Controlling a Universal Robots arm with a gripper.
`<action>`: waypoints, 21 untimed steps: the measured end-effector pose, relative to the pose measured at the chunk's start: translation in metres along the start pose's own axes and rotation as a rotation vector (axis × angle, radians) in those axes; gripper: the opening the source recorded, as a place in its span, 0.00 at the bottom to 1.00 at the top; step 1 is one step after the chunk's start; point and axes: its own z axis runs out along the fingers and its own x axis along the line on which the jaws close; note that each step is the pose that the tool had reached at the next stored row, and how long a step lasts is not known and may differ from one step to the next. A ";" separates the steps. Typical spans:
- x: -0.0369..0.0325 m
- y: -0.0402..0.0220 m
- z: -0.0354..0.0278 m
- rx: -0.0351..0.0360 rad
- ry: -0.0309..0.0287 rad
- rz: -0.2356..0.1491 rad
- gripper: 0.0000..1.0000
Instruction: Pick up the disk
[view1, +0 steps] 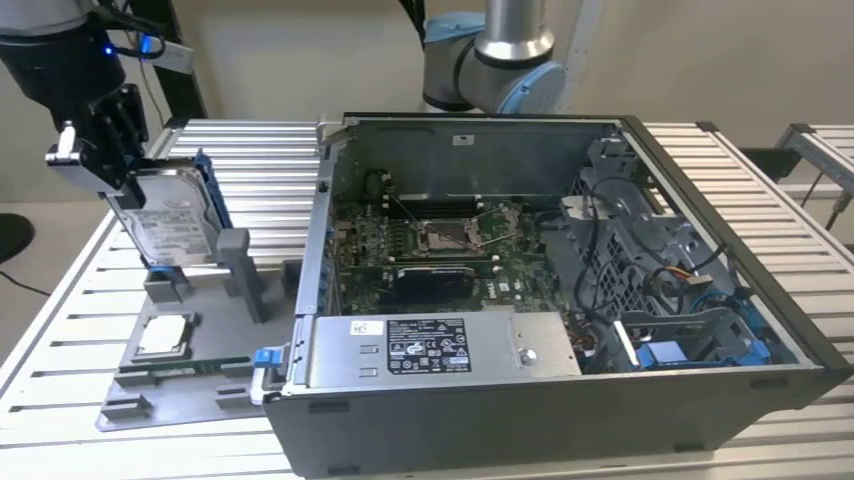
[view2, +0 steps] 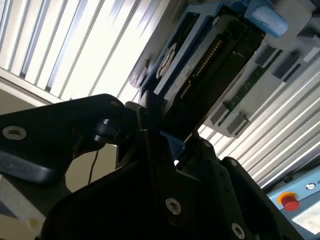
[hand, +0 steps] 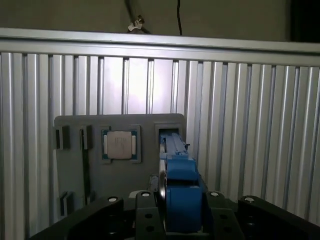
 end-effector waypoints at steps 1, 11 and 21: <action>-0.0001 0.0000 -0.0046 0.0000 0.0000 0.001 0.00; -0.0013 0.0001 -0.0503 0.0000 0.0000 0.005 0.00; -0.0025 0.0001 -0.0957 0.0000 0.0000 0.005 0.00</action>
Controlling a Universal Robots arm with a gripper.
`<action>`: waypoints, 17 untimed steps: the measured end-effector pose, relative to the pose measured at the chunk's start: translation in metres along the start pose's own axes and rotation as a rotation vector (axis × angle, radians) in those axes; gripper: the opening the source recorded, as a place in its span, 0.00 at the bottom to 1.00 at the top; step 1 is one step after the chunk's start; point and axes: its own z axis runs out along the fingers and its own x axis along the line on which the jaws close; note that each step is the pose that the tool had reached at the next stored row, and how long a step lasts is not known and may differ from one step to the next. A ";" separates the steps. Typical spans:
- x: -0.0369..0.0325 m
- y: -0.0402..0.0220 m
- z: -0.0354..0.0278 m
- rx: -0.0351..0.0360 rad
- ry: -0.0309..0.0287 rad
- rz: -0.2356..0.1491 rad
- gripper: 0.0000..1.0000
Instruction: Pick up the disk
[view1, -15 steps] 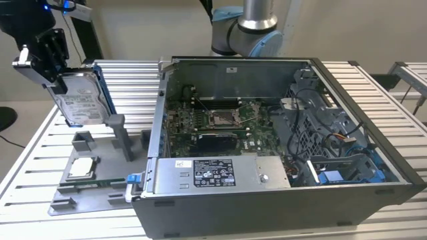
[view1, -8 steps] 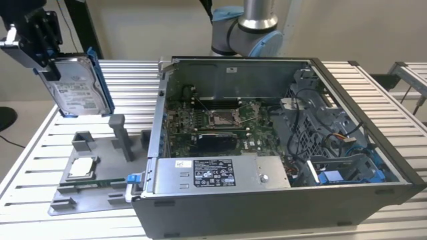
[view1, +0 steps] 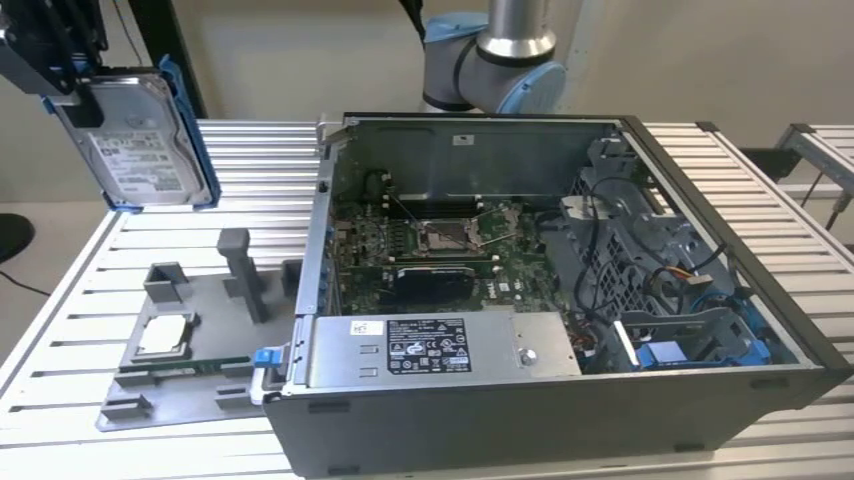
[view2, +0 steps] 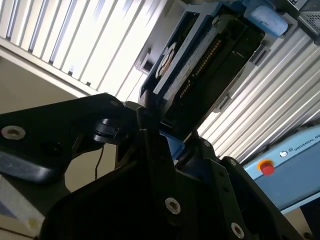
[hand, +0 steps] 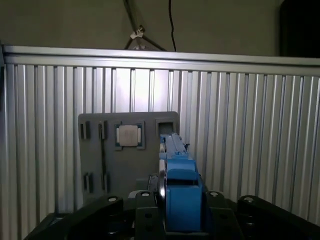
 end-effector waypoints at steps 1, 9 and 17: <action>-0.0001 0.0000 -0.0046 0.0002 -0.0001 0.000 0.00; -0.0011 0.0001 -0.0406 0.0003 -0.0001 0.000 0.00; -0.0014 0.0001 -0.0562 0.0001 0.0012 0.000 0.00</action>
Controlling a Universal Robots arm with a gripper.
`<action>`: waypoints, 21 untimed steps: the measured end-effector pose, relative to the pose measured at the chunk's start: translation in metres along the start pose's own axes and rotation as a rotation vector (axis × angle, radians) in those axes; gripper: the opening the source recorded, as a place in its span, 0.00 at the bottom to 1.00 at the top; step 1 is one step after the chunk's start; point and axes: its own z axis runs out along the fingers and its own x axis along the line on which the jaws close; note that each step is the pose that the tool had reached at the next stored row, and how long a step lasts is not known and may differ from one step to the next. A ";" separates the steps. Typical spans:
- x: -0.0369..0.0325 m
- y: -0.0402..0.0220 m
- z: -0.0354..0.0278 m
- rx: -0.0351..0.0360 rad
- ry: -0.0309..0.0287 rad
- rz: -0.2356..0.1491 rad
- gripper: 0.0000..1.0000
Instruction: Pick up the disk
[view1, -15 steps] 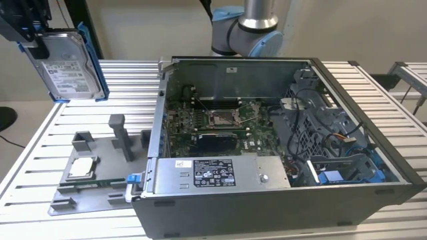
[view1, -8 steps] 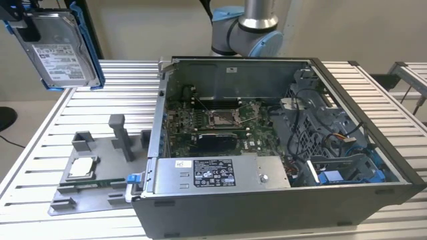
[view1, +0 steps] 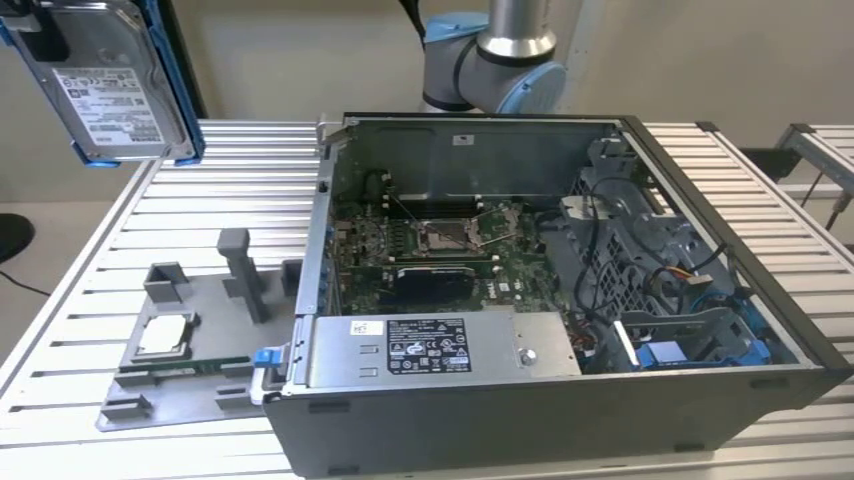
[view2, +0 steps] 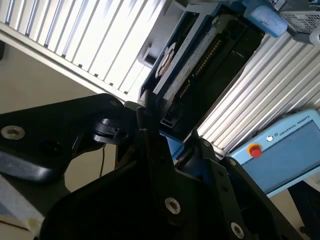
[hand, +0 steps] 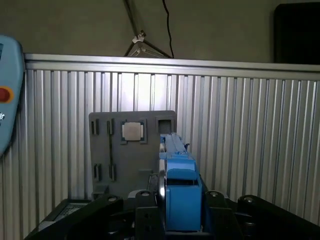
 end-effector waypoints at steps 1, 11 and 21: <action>0.0000 0.0000 0.0000 0.0000 0.0002 0.000 0.00; 0.0004 -0.0339 0.0000 -0.0028 0.0015 0.000 0.00; 0.0013 -0.0793 -0.0001 -0.0055 0.0014 -0.001 0.00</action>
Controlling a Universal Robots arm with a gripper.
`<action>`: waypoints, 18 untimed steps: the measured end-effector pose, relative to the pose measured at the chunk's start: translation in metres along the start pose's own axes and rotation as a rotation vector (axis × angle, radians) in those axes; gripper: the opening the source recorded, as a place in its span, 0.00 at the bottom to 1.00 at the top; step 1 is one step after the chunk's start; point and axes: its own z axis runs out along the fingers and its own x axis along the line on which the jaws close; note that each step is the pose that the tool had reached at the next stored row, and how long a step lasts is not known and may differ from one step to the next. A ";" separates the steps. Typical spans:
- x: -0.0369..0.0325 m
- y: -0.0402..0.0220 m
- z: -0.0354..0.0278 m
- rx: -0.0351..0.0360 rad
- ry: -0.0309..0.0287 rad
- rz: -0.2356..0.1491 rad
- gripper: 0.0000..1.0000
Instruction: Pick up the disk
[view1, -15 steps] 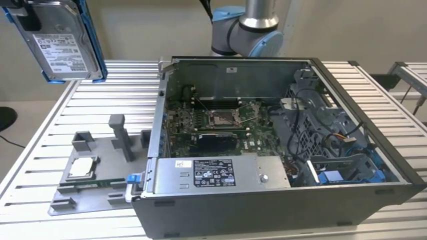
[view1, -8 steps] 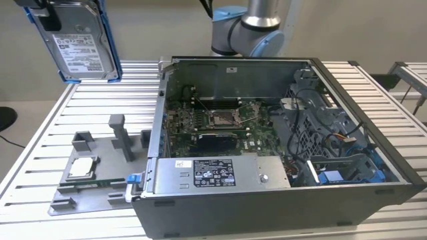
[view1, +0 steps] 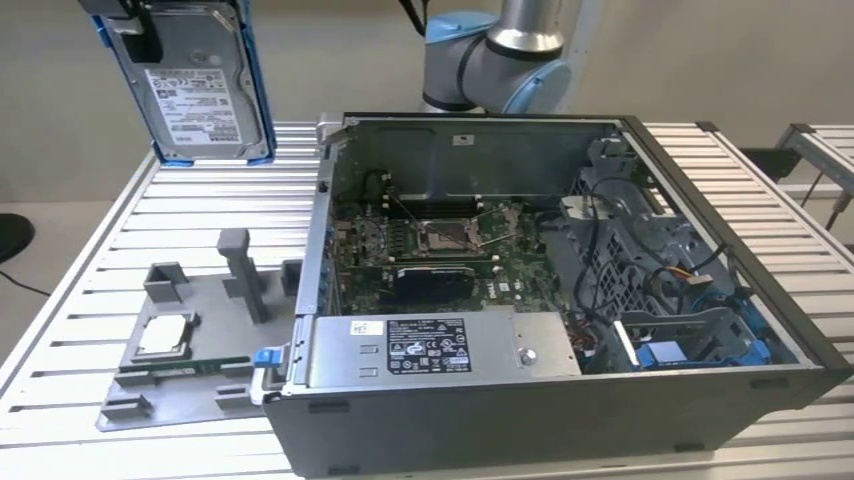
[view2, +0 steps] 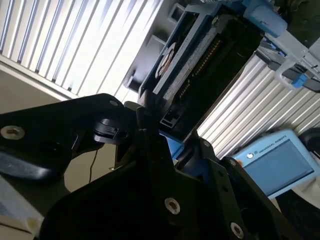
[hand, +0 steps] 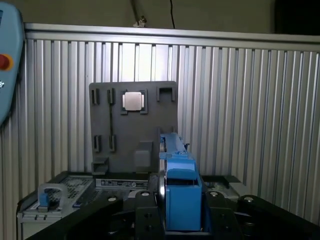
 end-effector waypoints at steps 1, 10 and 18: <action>0.0001 -0.0045 0.0000 0.0000 0.0000 0.000 0.00; 0.0007 -0.0456 -0.0003 0.0000 0.0000 0.000 0.00; 0.0015 -0.0819 -0.0006 0.0000 0.0000 0.000 0.00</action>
